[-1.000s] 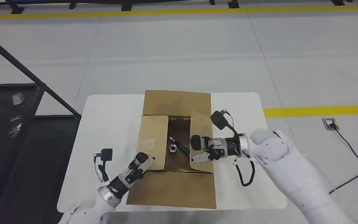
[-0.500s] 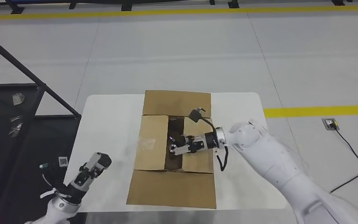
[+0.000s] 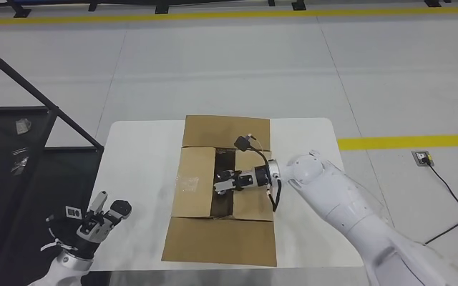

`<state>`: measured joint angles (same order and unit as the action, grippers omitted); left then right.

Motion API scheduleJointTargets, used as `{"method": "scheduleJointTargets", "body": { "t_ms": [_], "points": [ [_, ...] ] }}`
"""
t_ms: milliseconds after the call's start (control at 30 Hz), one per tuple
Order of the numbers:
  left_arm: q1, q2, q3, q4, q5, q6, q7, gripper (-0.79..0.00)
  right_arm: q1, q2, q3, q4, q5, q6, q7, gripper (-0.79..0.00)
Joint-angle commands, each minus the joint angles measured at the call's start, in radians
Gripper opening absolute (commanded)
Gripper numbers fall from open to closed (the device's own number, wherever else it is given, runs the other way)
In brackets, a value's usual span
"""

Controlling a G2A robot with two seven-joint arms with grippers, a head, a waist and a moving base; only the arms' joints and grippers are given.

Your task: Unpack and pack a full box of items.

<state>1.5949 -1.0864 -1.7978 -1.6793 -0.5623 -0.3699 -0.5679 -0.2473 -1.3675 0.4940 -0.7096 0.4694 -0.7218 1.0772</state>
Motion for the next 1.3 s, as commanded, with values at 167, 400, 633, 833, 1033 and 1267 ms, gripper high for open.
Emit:
{"method": "scheduleJointTargets", "body": {
  "t_ms": [167,400,633,833,1033,1267],
  "points": [
    [-0.01,-0.005,0.024,0.004,-0.005,0.054,0.059,0.0,-0.049,-0.017,0.01,-0.025,0.002,0.122,-0.114,0.0],
    [-0.06,-0.025,0.133,0.037,-0.007,0.182,0.242,-0.043,-0.061,-0.058,0.008,0.038,0.005,0.149,-0.179,0.0],
    [-0.149,-0.04,0.243,0.107,0.032,0.249,0.283,0.0,-0.056,-0.092,0.01,0.097,0.003,0.139,-0.149,0.0],
    [-0.231,-0.053,0.318,0.168,0.035,0.287,0.28,0.0,-0.053,-0.112,0.016,0.134,-0.008,0.131,-0.129,0.0],
    [-0.33,-0.072,0.391,0.276,0.018,0.265,0.283,0.0,-0.047,-0.128,0.027,0.162,-0.015,0.128,-0.11,0.0],
    [-0.4,-0.094,0.437,0.369,-0.019,0.213,0.308,0.0,-0.045,-0.14,0.042,0.177,-0.031,0.127,-0.101,0.0]
  ]
}}
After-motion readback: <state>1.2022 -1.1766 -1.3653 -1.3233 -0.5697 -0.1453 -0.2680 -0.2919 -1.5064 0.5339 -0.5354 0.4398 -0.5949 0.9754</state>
